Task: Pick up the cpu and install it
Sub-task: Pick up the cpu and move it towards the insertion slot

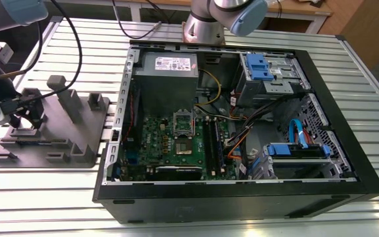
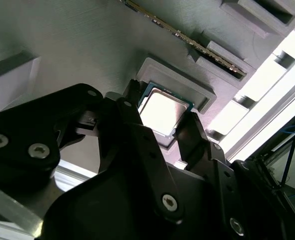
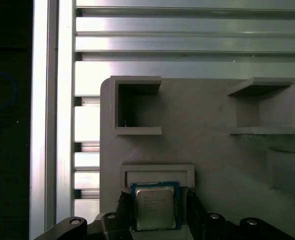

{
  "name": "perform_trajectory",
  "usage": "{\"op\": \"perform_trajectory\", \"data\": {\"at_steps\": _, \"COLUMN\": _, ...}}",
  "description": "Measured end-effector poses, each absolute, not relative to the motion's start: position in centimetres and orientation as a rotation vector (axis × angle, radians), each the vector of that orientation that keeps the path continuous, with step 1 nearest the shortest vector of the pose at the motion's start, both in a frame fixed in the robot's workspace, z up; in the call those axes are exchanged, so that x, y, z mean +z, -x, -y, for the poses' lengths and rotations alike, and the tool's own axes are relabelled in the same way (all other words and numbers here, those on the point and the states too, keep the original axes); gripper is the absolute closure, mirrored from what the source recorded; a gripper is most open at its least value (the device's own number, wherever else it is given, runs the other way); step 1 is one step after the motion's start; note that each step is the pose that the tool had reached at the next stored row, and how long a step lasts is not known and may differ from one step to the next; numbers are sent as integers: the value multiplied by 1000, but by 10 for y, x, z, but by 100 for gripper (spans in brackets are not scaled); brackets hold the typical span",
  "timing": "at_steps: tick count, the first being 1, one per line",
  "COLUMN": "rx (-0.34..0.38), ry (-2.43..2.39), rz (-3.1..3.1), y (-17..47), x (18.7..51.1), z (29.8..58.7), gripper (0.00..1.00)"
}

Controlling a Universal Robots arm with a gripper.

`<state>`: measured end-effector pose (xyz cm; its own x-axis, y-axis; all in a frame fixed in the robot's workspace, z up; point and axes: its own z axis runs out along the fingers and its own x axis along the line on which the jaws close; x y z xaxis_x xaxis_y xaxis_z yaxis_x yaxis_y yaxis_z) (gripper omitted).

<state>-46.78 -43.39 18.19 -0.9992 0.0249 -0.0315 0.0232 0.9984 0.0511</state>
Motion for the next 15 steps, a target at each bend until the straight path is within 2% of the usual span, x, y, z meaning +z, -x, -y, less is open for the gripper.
{"op": "perform_trajectory", "data": {"at_steps": 15, "rx": 79, "ry": -37, "rz": -3108, "y": 468, "x": 183, "z": 434, "gripper": 44}}
